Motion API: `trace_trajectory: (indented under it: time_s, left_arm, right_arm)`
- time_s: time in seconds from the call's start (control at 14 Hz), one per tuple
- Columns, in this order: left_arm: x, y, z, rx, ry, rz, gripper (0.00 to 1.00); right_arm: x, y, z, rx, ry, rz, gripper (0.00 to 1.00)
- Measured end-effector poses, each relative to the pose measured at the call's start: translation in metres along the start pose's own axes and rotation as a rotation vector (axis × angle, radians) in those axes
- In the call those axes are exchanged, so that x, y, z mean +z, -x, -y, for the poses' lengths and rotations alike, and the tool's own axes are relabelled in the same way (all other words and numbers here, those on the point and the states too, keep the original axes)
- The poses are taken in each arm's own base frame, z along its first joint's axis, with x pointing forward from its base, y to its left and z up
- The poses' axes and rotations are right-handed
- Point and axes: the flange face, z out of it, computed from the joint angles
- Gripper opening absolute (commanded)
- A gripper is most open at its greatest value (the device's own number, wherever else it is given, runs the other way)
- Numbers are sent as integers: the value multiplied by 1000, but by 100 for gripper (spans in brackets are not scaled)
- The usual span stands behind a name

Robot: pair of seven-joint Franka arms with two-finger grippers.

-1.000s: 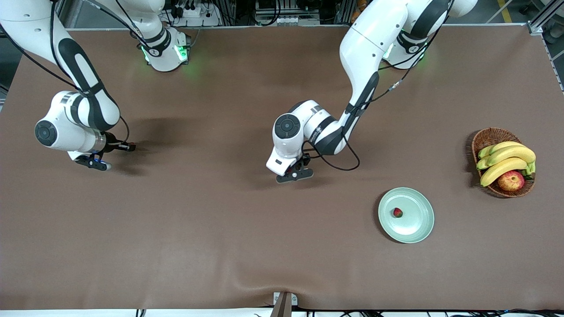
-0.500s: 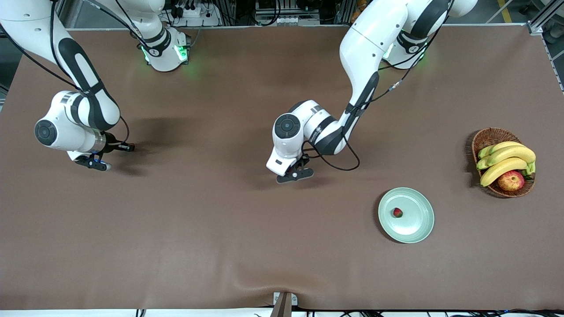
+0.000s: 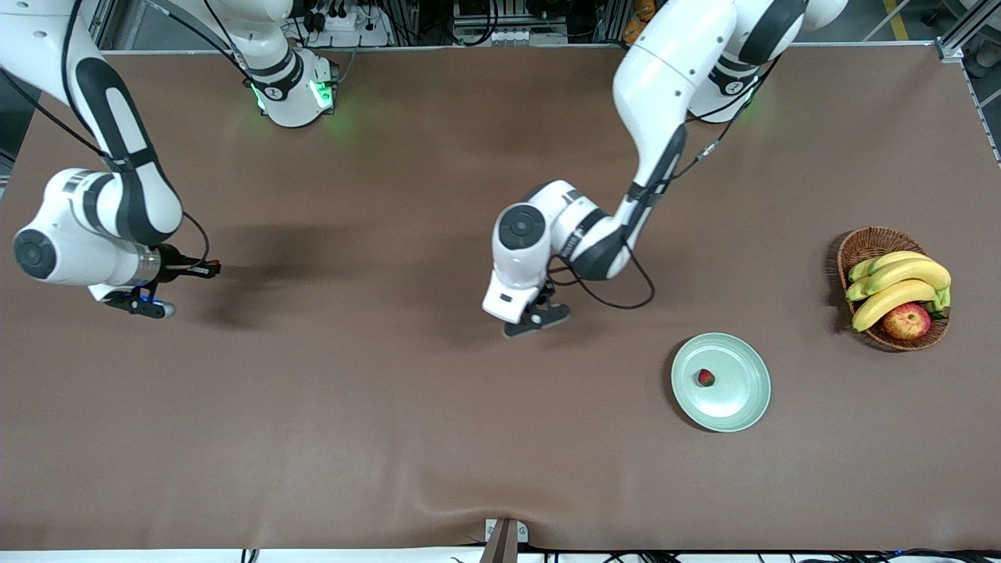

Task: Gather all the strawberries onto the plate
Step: 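Drop the strawberry onto the plate while the right gripper sets another down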

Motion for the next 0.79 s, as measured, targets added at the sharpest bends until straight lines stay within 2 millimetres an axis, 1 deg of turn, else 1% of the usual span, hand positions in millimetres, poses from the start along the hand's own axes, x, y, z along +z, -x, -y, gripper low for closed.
trace_trajectory:
  time_s: [0.14, 0.21, 0.36, 0.5, 0.64, 0.79]
  left_arm:
    - [-16, -45, 30, -66, -41, 11, 0]
    - [-25, -70, 49, -89, -61, 19, 0]
    - [-36, -108, 84, -91, -85, 33, 0]
    - [-36, -136, 117, -66, -98, 46, 0]
    - [-31, -161, 150, -45, -110, 62, 0]
    - [-26, -183, 177, -34, -116, 74, 0]
  right_arm:
    - [-24, -3, 12, 4, 6, 16, 0]
    - [-36, -4, 22, 16, 11, 24, 0]
    - [-53, -3, 52, 50, 25, 25, 0]
    - [-62, 1, 91, 96, 32, 14, 0]
    - [-68, 10, 138, 152, 15, 4, 0]
    - [-77, 22, 188, 215, -15, -7, 0]
